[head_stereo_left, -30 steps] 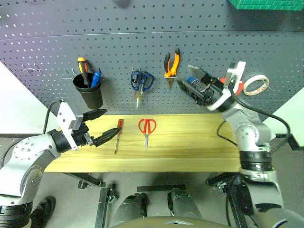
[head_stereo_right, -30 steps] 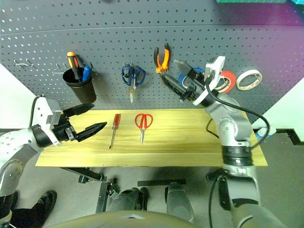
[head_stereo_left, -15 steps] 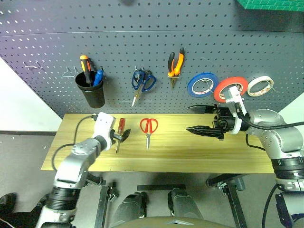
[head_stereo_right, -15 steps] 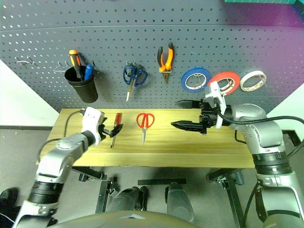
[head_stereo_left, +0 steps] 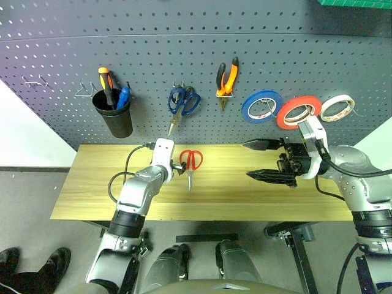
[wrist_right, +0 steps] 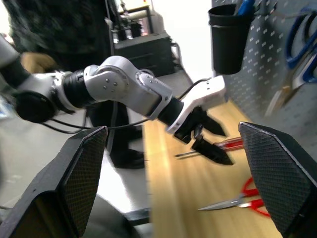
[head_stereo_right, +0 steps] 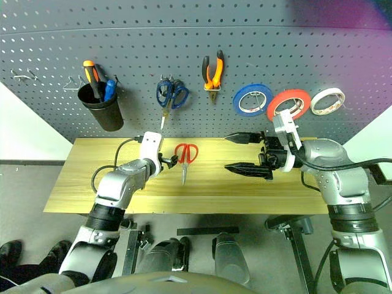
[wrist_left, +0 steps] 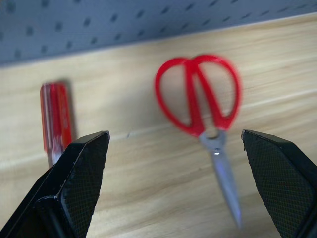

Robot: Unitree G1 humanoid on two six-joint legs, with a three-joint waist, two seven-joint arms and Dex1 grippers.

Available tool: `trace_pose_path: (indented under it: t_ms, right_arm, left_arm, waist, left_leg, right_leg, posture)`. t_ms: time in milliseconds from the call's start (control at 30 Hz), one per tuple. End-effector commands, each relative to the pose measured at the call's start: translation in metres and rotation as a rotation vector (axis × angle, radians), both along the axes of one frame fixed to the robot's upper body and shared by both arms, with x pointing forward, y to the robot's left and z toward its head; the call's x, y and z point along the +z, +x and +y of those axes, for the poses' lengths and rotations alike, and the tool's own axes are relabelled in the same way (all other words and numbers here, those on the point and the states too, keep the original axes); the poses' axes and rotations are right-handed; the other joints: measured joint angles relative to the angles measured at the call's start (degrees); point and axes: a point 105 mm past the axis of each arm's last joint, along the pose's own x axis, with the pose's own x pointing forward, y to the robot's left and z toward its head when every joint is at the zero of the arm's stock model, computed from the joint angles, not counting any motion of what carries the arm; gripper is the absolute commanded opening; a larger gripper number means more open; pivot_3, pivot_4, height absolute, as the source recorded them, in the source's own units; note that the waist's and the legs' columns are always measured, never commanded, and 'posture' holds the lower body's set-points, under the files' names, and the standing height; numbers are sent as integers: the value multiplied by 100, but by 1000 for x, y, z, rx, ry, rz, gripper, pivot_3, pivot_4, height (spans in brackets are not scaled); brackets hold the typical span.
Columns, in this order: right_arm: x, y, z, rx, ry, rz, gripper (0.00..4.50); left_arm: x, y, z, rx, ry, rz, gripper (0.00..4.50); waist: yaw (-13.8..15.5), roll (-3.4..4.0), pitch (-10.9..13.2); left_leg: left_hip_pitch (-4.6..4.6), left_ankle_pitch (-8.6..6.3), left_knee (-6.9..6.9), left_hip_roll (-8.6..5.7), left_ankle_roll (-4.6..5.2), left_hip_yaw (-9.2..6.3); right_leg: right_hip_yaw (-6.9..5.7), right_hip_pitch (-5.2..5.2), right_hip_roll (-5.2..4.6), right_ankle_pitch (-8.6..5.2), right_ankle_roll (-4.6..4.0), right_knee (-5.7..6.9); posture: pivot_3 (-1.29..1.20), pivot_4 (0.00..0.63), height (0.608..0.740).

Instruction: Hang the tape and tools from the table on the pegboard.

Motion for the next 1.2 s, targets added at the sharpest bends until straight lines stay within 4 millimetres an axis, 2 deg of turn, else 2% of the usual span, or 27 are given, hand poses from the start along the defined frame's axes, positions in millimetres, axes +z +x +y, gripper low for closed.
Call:
trace_pose_path:
  t_ms: [33, 200, 333, 400, 567, 833, 1200]
  right_arm:
    - [1, 7, 1, -31, -51, -61, 4452]
    - [-2, 15, -3, -87, -72, -77, 4452]
    - [-1, 14, 0, -73, -55, -58, 4452]
    - [-2, 13, 1, -69, -56, -43, 4452]
    - [0, 14, 1, -84, -53, -41, 4452]
    - [-1, 15, 2, -102, -46, -43, 4452]
    - [-2, 14, 0, -128, -40, -45, 4452]
  left_arm:
    - [1, 3, -4, 14, 19, 23, 4500]
    - [-5, 6, -13, 10, 57, 60, 4500]
    - [-11, 10, -18, 32, 76, 104, 4500]
    - [-10, 16, -20, 44, 123, 104, 4500]
    - [-5, 23, -42, 6, 112, 126, 4500]
    - [-11, 23, -54, -26, 170, 197, 4500]
    - [-20, 23, -51, 11, 189, 244, 4500]
  waist:
    - [1, -3, 28]
    - [16, -11, 89]
    - [11, -14, 131]
    - [10, -26, 172]
    - [5, -45, 234]
    - [-25, -59, 317]
    - [-138, -62, 361]
  left_leg:
    - [-1, 0, 0, 0, 0, 0]
    - [-7, 0, 1, -1, 1, 1]
    - [-7, -1, 3, -1, 1, 2]
    - [-7, -1, 3, -1, 1, 2]
    - [-17, -1, 4, -1, 2, 4]
    - [-36, -1, 8, -1, 2, 6]
    - [-57, 0, 10, -1, 2, 9]
  right_leg:
    - [0, -2, 0, 0, 1, 0]
    - [0, -6, 0, 2, 3, -1]
    - [0, -5, 0, 3, 5, -1]
    - [0, -5, 0, 3, 6, 0]
    - [0, -13, 0, 4, 9, -1]
    - [0, -30, 0, 6, 11, 1]
    - [-1, -49, 0, 8, 15, 4]
  posture:
    - [-338, 231, 740]
    - [-339, 247, 740]
    - [-338, 255, 740]
    - [-339, 263, 740]
    - [-344, 275, 740]
    - [-354, 287, 740]
    - [-380, 297, 740]
